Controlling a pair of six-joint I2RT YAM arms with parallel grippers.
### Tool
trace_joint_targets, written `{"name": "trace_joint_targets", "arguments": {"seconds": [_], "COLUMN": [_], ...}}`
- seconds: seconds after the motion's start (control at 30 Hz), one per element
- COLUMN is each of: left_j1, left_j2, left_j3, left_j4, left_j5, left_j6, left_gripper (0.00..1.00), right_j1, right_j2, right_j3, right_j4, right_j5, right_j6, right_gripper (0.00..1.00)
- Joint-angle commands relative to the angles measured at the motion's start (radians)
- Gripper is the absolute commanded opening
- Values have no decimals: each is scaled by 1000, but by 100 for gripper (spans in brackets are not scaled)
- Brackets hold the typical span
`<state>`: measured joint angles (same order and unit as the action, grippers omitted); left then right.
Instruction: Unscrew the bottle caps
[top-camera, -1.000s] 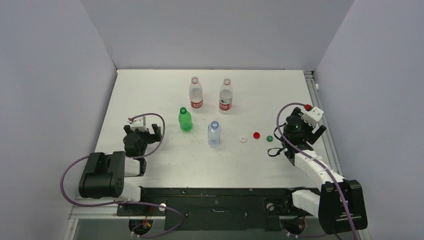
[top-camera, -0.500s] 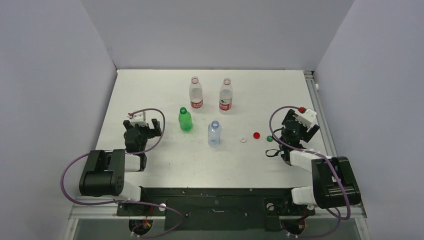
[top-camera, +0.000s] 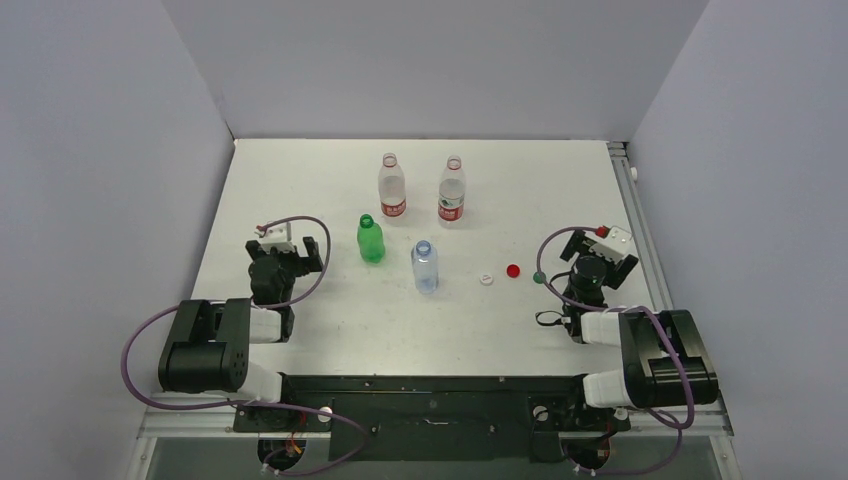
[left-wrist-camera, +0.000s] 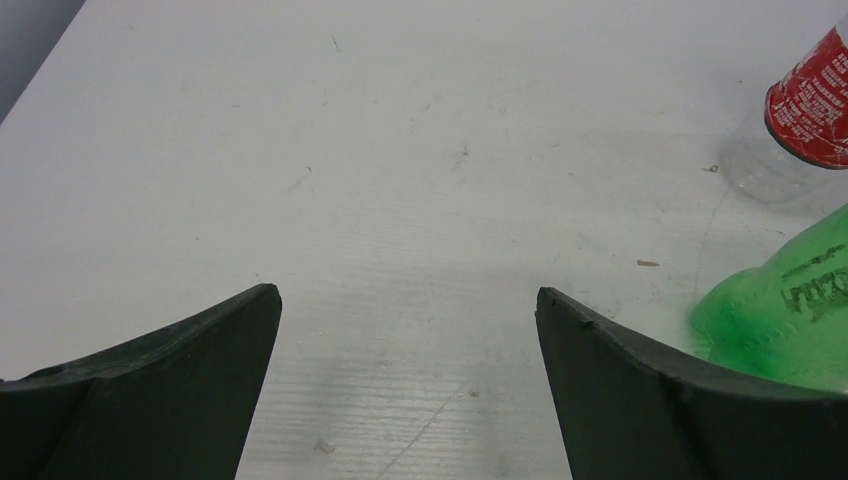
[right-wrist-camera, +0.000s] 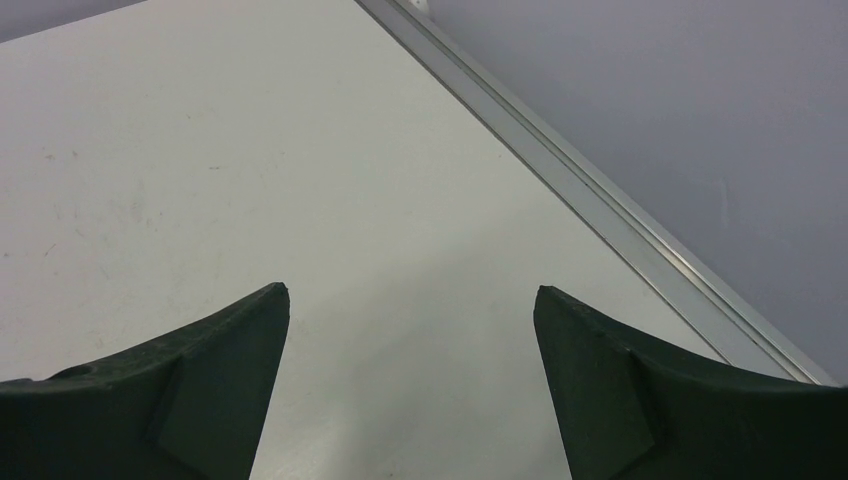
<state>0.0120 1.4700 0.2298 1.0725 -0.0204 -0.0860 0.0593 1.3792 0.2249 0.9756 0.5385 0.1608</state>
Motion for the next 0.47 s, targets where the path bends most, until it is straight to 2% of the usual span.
{"name": "trace_joint_targets", "arguments": {"seconds": [0.0,0.43], "left_j1": [-3,-4], "left_j2": [-2,2], "left_j3": [27,33], "left_j4": [24,14], "left_j5": [-10,-23], "left_j6": [9,14], "left_gripper": [97,97], "right_j1": [-3,-1], "right_j2": [-18,-15], "right_j3": [18,16], "right_j4": [73,82], "right_j5": [-61,-59], "right_j6": [7,2], "right_gripper": [87,87]}}
